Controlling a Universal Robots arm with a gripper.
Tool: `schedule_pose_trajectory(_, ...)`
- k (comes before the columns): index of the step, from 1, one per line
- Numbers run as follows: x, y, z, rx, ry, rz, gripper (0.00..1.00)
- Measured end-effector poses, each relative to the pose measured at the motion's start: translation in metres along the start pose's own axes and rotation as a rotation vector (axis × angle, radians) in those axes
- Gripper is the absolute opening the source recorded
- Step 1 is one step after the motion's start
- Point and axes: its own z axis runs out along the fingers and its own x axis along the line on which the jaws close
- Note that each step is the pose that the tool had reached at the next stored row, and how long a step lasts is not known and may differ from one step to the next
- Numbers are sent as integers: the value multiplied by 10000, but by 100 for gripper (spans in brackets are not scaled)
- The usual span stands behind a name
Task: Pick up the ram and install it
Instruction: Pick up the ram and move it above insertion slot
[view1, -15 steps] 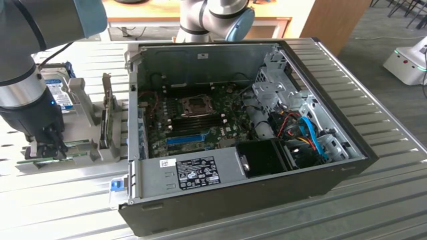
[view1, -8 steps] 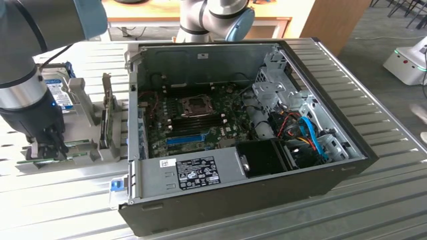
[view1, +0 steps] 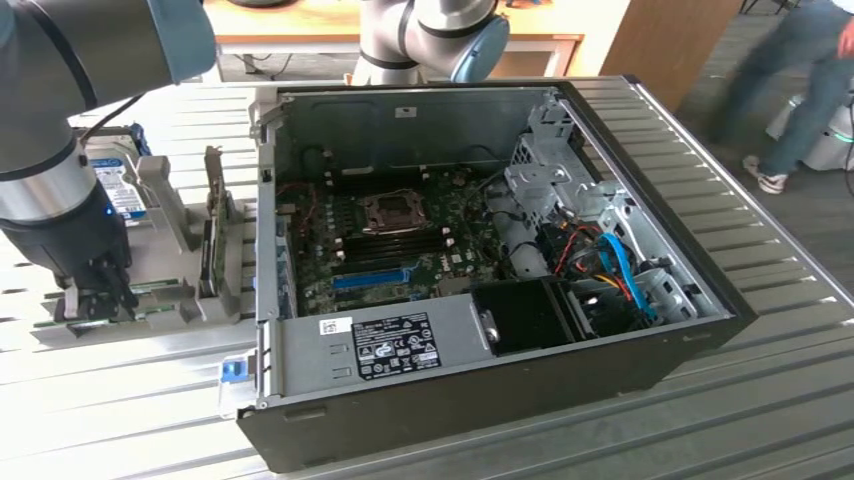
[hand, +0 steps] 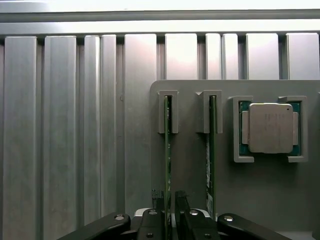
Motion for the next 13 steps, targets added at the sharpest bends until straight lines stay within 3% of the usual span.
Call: schedule_pose_trajectory(13,1,0,5,1,-1,0,23)
